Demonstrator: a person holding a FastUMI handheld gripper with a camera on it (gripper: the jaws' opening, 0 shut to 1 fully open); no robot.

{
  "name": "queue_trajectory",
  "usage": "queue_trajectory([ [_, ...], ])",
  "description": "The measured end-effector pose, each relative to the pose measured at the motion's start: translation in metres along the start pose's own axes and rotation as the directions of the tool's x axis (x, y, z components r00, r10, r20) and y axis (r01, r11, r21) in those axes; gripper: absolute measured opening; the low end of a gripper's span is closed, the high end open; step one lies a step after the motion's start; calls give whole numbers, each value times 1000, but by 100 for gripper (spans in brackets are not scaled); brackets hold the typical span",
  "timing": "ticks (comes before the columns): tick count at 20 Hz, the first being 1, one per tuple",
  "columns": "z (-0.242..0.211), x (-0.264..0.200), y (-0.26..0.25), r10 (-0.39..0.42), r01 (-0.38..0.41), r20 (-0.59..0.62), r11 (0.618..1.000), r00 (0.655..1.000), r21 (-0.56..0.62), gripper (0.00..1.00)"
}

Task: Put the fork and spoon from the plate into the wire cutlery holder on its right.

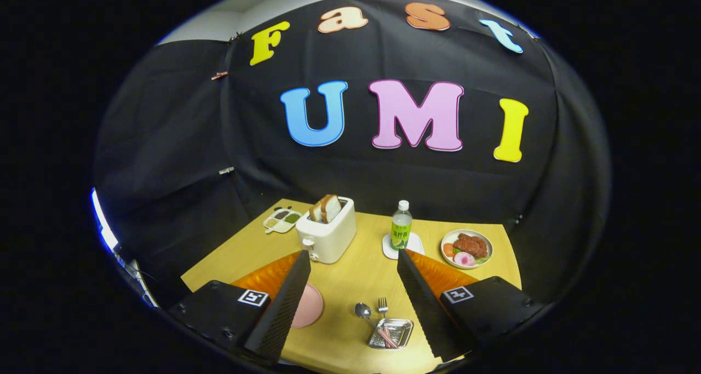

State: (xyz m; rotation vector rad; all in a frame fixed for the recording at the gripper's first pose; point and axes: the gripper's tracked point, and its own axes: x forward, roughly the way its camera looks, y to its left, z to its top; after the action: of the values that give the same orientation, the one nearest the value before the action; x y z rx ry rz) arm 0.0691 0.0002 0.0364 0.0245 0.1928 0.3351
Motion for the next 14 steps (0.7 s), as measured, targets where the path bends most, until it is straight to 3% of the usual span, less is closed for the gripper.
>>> queue_trajectory([
  [5,16,-18,8,4,-2,87,1000,996,-29,99],
  [14,19,-30,-5,-41,42,118,999,992,-7,99],
])
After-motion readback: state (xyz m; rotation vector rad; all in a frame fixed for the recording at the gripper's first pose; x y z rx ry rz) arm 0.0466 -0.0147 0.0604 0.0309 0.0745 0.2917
